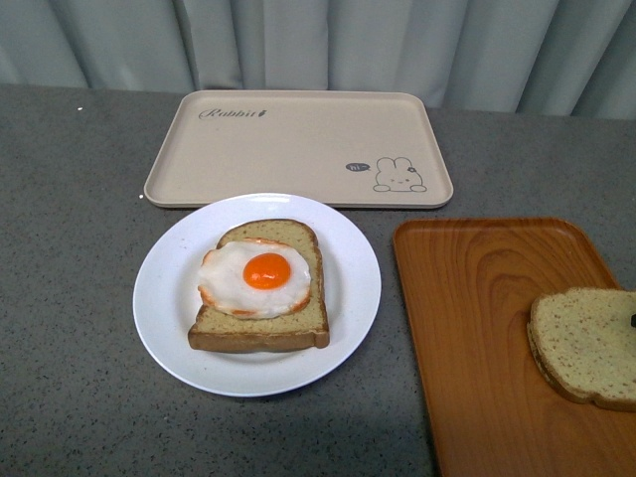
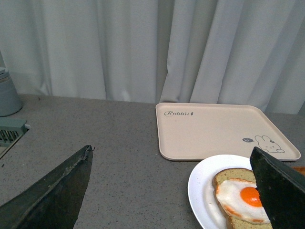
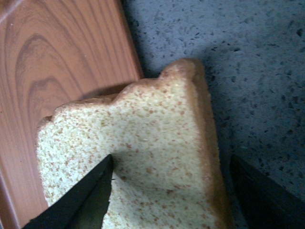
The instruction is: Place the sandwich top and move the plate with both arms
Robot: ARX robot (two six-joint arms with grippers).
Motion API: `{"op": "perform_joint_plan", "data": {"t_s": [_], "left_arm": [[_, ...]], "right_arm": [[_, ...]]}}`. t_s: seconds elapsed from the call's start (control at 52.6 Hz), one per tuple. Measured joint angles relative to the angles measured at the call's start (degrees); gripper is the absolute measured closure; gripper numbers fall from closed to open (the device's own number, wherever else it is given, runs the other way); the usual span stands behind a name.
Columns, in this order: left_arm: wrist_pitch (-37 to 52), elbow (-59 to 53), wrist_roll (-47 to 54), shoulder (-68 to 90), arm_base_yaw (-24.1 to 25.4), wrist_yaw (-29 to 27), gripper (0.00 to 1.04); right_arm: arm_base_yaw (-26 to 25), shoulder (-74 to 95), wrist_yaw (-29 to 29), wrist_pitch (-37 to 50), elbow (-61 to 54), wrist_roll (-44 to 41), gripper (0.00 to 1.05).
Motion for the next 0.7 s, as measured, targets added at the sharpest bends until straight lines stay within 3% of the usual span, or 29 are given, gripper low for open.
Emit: {"op": "perform_joint_plan", "data": {"t_s": [0.476,0.704], "left_arm": [[0.0,0.0,0.0,0.0,0.0,0.0,0.06],[0.0,0.0,0.0,0.0,0.0,0.0,0.06]], "right_arm": [[1.9,-3.6,0.4,-1.4,0.0,-1.5,0.99],[5.8,-11.6,-4.5,-2.2,-0.3,0.3,1.02]]}}
